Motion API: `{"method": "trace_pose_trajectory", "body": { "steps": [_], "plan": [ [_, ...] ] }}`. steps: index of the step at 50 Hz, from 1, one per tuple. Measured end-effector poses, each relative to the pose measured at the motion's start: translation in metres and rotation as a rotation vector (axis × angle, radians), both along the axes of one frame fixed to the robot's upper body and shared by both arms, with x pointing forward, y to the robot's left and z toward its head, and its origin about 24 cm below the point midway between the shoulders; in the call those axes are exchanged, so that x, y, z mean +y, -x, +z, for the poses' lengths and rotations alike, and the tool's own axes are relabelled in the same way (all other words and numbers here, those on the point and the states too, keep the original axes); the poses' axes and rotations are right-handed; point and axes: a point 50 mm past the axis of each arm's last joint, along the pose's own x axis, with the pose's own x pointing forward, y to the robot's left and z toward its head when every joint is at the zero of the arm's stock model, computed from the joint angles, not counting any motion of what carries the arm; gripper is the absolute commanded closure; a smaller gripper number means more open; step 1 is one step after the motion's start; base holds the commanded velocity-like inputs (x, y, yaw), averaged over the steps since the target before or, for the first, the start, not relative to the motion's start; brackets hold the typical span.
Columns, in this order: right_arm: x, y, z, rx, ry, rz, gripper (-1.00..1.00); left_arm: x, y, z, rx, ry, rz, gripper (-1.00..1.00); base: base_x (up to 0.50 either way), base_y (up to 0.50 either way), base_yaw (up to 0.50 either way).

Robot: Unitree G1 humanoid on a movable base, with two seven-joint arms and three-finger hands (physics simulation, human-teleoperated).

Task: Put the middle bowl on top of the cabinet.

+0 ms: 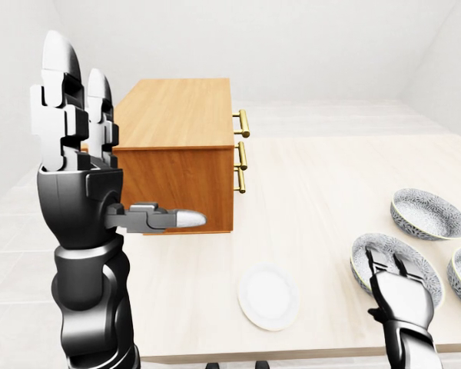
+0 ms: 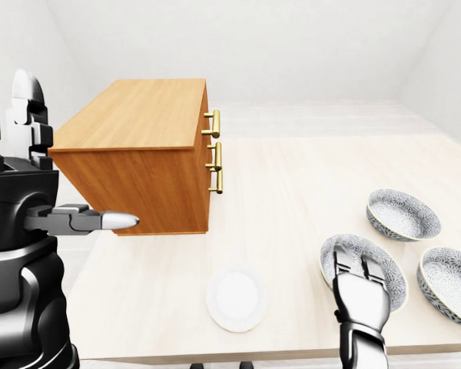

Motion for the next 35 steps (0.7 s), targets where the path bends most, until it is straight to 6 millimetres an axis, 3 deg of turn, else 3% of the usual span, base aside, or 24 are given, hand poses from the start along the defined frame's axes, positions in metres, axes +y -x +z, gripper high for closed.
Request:
{"method": "trace_pose_trajectory", "body": {
  "steps": [21,35],
  "plan": [
    [-0.004,-0.001,0.002,-0.014,0.002,-0.025,1.0,-0.002,0.001,0.0,-0.002,-0.006,-0.011,-1.0,0.0,0.0,0.0],
    [0.008,-0.007,0.035,-0.065,0.036,0.002,1.0,-0.004,0.0,-0.001,0.002,-0.011,-0.02,-1.0,0.0,0.0,0.0]
  ]
}}
